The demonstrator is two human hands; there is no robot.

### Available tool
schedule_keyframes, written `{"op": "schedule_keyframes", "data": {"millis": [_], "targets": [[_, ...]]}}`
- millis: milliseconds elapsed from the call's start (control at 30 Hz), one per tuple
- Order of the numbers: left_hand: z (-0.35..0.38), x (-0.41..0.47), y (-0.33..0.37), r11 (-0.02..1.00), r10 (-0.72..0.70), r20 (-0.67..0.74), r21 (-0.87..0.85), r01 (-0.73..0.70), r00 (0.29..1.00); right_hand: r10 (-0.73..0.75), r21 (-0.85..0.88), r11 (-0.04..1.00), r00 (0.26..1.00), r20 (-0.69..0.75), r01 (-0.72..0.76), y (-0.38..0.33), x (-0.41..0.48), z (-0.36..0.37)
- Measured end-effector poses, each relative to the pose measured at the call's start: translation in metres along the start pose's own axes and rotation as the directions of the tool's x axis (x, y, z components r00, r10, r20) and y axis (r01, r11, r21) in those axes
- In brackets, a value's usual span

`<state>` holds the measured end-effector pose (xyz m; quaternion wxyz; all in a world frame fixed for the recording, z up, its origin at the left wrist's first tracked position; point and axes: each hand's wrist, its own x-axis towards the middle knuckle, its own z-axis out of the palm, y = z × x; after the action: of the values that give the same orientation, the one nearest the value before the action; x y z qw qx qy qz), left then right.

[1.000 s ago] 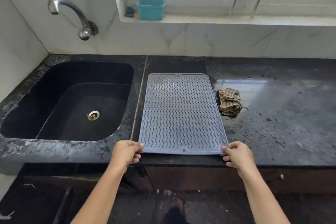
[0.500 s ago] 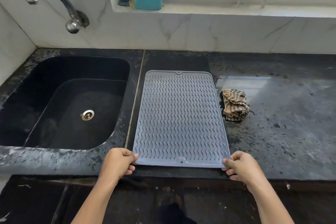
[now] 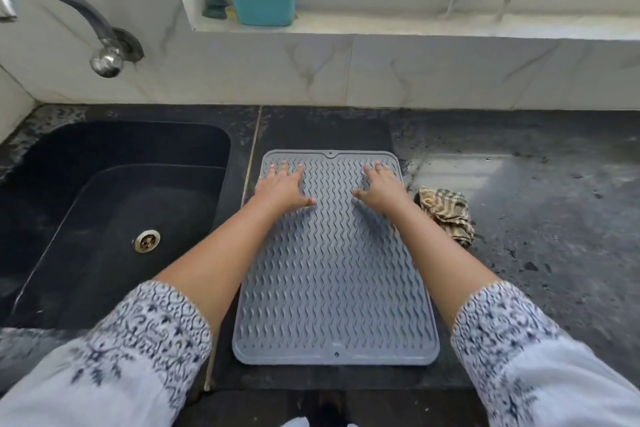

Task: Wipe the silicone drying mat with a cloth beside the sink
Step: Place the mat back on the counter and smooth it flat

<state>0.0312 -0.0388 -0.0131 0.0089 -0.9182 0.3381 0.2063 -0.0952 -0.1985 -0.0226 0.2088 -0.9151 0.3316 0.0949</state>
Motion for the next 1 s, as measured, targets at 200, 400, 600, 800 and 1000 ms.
{"op": "schedule_keyframes", "data": {"millis": [200, 400, 600, 800, 1000], "targets": [[0.006, 0.023, -0.015, 0.996, 0.011, 0.141, -0.085, 0.001, 0.99, 0.022, -0.089, 0.996, 0.996, 0.089, -0.014, 0.015, 0.027, 0.012], [0.003, 0.027, -0.015, 0.998, -0.006, 0.21, -0.063, 0.019, 0.978, 0.088, -0.132, 0.989, 0.988, 0.128, -0.071, 0.006, 0.033, 0.007], [0.019, -0.02, 0.008, 0.999, -0.003, 0.08, -0.041, 0.006, 0.997, 0.122, -0.059, 0.991, 0.992, 0.025, -0.12, -0.01, -0.03, 0.026], [0.095, -0.146, -0.01, 0.99, 0.071, 0.025, -0.126, -0.067, 0.997, 0.07, -0.029, 0.997, 0.997, 0.02, -0.069, 0.012, -0.17, 0.082], [0.112, -0.186, -0.015, 0.992, 0.083, 0.023, -0.099, -0.08, 0.996, 0.093, -0.086, 0.992, 0.995, 0.035, -0.09, 0.017, -0.216, 0.099]]}}
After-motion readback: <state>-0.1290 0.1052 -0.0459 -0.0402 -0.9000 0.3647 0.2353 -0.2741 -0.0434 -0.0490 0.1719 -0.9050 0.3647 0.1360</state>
